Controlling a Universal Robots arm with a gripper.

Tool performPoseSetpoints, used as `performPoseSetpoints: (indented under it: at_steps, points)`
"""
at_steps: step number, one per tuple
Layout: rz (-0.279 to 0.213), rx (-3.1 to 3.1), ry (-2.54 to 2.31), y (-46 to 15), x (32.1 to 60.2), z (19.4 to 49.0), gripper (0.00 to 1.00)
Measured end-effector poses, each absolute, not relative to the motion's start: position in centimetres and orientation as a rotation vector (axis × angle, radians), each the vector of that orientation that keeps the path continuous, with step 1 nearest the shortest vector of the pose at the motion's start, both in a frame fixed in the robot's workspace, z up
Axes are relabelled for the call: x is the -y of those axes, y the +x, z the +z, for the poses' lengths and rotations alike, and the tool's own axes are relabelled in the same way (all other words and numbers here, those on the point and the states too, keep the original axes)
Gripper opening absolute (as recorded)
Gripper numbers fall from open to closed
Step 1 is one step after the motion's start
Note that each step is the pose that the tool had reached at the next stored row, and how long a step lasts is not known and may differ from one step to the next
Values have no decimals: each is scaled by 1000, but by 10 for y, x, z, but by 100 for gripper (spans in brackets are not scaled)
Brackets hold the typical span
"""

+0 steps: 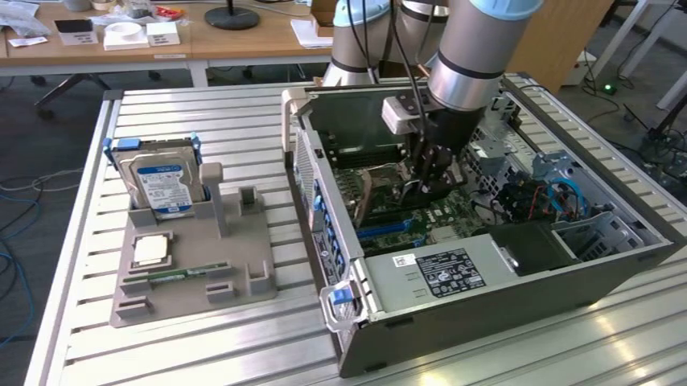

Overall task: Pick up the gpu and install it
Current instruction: 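Insert the gpu into the slot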

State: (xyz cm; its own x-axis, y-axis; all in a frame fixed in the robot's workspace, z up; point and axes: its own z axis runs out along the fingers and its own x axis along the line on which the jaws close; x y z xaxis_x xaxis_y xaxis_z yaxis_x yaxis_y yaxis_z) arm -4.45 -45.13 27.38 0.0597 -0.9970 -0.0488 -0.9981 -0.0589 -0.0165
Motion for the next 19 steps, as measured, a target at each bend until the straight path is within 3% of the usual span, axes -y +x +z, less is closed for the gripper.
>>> performPoseSetpoints:
  at_steps: [19]
  points:
    - [32, -2121, -2251, -59, 454, 268, 26]
